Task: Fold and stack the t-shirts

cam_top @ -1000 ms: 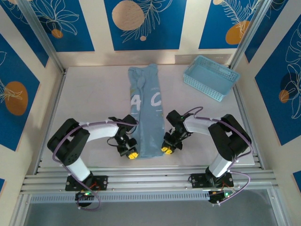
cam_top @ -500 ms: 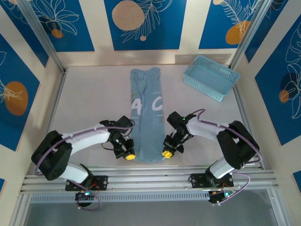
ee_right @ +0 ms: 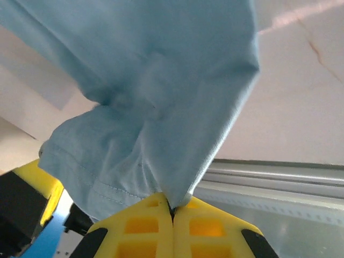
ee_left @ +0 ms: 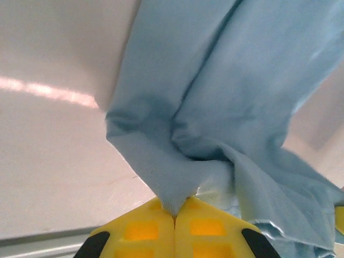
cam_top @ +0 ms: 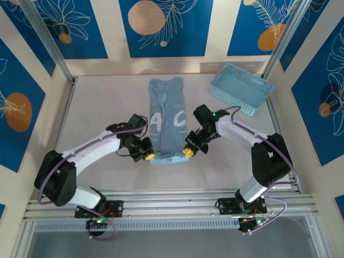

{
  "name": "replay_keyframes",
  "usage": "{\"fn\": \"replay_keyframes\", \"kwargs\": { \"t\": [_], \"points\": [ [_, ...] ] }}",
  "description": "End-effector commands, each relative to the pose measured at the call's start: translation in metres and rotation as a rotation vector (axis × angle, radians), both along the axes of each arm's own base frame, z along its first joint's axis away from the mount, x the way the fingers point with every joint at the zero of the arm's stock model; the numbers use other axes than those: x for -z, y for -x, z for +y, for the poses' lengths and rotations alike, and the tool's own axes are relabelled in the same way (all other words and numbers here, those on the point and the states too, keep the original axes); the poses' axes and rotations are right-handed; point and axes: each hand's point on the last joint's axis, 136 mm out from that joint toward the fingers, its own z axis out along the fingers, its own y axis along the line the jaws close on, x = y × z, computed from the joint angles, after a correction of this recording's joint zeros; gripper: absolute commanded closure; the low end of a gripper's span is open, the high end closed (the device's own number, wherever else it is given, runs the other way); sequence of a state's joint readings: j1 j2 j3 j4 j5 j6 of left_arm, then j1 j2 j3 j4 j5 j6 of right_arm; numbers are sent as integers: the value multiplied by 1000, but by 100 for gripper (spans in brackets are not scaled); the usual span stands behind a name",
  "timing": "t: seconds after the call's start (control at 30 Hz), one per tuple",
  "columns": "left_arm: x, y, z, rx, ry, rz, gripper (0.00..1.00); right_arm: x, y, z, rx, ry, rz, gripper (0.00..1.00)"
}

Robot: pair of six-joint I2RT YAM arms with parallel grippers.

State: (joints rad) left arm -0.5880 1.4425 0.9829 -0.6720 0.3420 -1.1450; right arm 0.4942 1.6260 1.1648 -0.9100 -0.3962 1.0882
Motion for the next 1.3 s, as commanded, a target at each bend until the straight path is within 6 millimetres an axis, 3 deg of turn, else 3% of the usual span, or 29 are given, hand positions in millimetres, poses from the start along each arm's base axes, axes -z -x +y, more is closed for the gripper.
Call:
{"fn": "replay_keyframes", "kwargs": {
  "t": [0.0,0.13,0.3,0.4,0.53,0.6,0.67,0.77,0.9,1.0,1.17,1.27],
  "points": [
    [-19,-49,2,-78,-2,-102,100,-8,-34,-4,13,36,-33,100],
    [-30,-101,5,-102,-12,-161,100,-14,-93,1,33,28,-97,100],
    [-30,-173,12,-130,-33,-206,100,-6,-170,3,68,28,-133,100],
    [-15,-212,12,-125,-31,-201,100,10,-204,0,96,43,-124,100],
    [22,-242,-1,-96,4,-122,99,40,-241,-1,125,21,-115,97],
    [29,-248,-4,-77,2,-100,82,49,-252,-4,125,25,-110,68],
    [27,-249,4,-64,-48,-99,61,40,-268,-4,115,8,-180,40],
    [11,-245,20,-87,-100,-134,51,16,-282,-6,97,-49,-268,31],
    [-7,-216,50,-141,-187,-175,49,-9,-274,-25,64,-1,-333,30],
    [0,-170,60,-181,-166,-134,49,-14,-243,-32,37,19,-336,30],
    [28,-106,45,-172,-29,-35,59,0,-166,-31,3,19,-303,33],
    [41,-89,23,-145,31,8,54,15,-129,-21,-34,7,-257,33]
  ]
}}
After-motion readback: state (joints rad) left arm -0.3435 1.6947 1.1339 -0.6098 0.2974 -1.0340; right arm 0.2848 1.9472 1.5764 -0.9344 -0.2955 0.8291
